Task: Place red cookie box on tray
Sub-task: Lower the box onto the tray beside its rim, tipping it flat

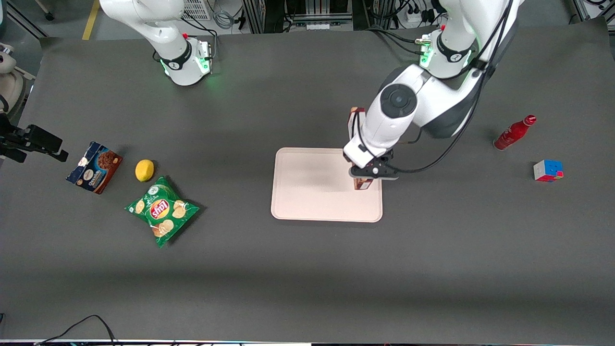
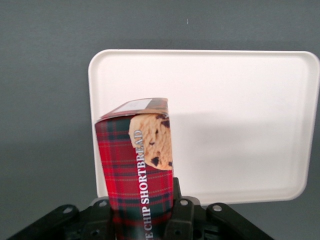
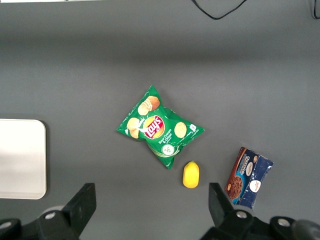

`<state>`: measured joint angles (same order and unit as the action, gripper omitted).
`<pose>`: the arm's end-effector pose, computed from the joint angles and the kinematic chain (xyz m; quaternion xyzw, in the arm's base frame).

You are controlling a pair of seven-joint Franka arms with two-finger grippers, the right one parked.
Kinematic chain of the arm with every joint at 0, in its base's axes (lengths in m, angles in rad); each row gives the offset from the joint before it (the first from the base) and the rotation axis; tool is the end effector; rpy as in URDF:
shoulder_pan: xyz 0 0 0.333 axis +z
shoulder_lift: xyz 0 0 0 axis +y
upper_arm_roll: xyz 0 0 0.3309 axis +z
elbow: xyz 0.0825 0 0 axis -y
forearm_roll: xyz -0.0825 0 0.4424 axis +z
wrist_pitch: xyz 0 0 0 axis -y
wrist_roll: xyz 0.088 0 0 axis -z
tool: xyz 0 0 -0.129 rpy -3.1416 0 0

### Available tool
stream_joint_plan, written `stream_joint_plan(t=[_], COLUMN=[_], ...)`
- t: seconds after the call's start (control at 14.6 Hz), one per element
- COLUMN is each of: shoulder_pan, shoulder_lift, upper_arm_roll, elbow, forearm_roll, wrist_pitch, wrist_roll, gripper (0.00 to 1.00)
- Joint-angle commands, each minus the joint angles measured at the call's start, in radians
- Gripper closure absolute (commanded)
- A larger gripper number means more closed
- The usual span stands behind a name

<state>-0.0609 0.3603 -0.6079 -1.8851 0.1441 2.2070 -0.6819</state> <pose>0.5453 -0.4009 0.3096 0.9988 -0.0189 -0.0143 0.0432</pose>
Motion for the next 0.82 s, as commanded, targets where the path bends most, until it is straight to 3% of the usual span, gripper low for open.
stream_joint_plan(t=[0.0, 0.27, 0.55, 0.75], shoulder_pan=[-0.017, -0.016, -0.010, -0.010], shoulder_lift=[0.106, 0.172, 0.215, 0.236], upper_arm_roll=[-0.003, 0.008, 0.040, 0.054], elbow=[0.044, 0.058, 0.073, 0.104], forearm_roll=[0.122, 0.149, 0.233, 0.238], wrist_pitch=[0.054, 0.100, 0.102, 0.100], wrist_roll=[-0.042, -0.030, -0.030, -0.033], gripper=[0.95, 0.94, 0.95, 0.95])
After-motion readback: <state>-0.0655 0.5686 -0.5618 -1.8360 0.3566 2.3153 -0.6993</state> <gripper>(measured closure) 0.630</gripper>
